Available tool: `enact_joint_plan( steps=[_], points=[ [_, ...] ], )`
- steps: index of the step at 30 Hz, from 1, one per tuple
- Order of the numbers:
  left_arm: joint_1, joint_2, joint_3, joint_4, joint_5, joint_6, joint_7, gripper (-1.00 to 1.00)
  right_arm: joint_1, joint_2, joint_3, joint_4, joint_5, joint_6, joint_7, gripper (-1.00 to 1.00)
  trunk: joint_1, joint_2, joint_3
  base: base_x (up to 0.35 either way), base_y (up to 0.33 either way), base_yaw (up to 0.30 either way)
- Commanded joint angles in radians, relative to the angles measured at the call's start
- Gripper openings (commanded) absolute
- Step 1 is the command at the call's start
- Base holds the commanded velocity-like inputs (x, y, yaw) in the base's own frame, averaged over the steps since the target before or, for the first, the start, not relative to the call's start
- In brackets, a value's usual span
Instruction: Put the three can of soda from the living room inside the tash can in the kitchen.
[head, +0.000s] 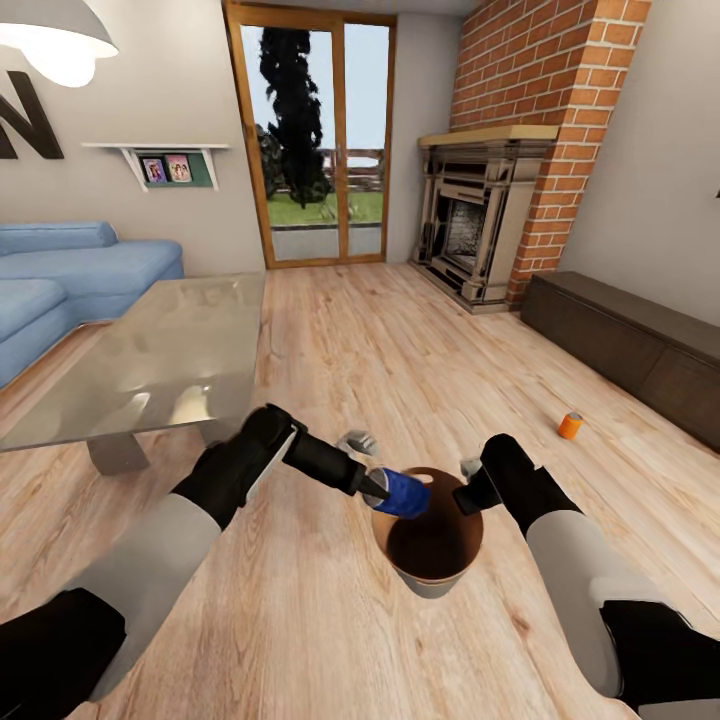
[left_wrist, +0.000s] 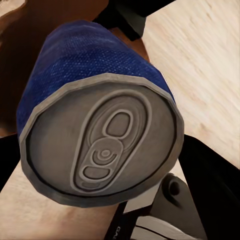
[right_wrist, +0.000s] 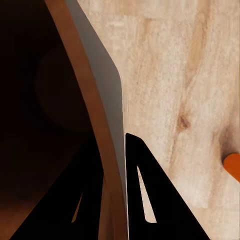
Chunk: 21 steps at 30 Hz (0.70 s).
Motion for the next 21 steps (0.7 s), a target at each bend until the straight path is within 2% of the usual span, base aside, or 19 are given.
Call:
enact_joint_plan(
  steps=[1,5,9,11,15,21],
  points=[
    [0.001,-0.003,-0.001,0.000,-0.001,0.000,0.005,-1.00,0.000,0.005,-0.001,0.000,-0.017,0.006,0.005,-1.00,0.000,0.000,0.000,0.000,0.000,0.000],
    [0.005,-0.025,-0.004,0.004,-0.002,0.000,0.018,-1.00,0.000,0.024,0.000,0.000,-0.015,0.006,0.001,-1.00,0.000,0.000,0.000,0.000,0.000,0.000],
    [0.006,-0.038,-0.040,0.009,-0.002,0.000,0.028,-1.00,0.000,0.030,0.000,0.000,-0.015,0.006,-0.001,-1.00,0.000,0.000,0.000,0.000,0.000,0.000],
    [0.007,-0.044,-0.067,0.013,-0.001,0.000,0.066,-1.00,0.000,0.039,0.001,0.000,-0.014,0.006,-0.002,-1.00,0.000,0.000,0.000,0.000,0.000,0.000],
    [0.012,-0.047,-0.082,0.040,-0.001,0.000,0.120,-1.00,0.000,0.044,0.001,-0.001,-0.013,0.006,-0.002,-1.00,0.000,0.000,0.000,0.000,0.000,0.000],
    [0.016,-0.048,-0.088,0.063,-0.002,0.000,0.148,-1.00,0.000,0.048,0.003,-0.002,-0.013,0.006,-0.003,-1.00,0.000,0.000,0.000,0.000,0.000,0.000]
  ],
)
